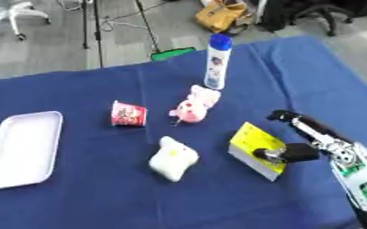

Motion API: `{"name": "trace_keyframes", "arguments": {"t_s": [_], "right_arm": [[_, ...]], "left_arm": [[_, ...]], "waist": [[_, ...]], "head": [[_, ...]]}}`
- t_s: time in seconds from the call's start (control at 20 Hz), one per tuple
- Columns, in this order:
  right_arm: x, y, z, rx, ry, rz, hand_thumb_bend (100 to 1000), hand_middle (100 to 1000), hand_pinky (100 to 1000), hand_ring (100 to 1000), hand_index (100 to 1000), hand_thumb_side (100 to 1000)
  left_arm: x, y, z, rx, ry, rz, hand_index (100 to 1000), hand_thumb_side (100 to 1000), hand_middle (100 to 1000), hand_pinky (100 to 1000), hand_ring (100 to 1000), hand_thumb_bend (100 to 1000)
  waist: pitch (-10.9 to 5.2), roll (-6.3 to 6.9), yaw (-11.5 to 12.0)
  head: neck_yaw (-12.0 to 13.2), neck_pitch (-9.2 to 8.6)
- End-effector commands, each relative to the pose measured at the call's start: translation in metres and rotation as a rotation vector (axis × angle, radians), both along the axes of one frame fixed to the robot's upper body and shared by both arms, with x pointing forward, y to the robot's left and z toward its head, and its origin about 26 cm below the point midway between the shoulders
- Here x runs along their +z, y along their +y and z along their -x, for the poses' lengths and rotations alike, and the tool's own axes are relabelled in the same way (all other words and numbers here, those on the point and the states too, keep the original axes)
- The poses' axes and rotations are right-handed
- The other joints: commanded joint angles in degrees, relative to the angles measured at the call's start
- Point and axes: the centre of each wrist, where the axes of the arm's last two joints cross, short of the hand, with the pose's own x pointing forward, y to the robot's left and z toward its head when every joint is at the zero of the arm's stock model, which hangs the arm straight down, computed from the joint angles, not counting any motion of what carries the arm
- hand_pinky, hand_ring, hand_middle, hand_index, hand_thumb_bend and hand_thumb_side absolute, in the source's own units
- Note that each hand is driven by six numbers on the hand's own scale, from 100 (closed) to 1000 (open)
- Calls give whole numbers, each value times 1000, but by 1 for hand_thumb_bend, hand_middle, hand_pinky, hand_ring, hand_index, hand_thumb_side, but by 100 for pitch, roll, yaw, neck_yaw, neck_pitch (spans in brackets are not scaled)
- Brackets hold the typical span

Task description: Pick up objects on the table and place them in the box.

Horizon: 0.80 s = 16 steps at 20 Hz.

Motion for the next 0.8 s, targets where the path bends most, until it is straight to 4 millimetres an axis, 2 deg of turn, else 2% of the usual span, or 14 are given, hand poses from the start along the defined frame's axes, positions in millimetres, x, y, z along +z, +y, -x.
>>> {"name": "trace_keyframes", "arguments": {"t_s": [0.05,0.35,0.6,0.8], "right_arm": [[-1,-4,1,7,24,37,736,994,962,979,937,454],[14,3,7,91,53,116,727,984,934,963,935,457],[43,10,16,167,32,180,714,977,913,956,932,461],[56,13,21,193,20,205,708,976,911,956,934,460]], "left_arm": [[9,3,1,-1,-25,-30,858,763,838,739,771,602],[9,4,1,1,-24,-33,858,764,839,738,771,603],[9,4,1,0,-23,-34,859,770,840,738,772,600],[9,4,1,-1,-21,-37,860,776,841,739,773,597]], "waist": [[-108,-39,3],[-105,-55,1],[-85,-84,-17],[-79,-99,-14]], "head": [[0,33],[16,41],[34,62],[38,69]]}}
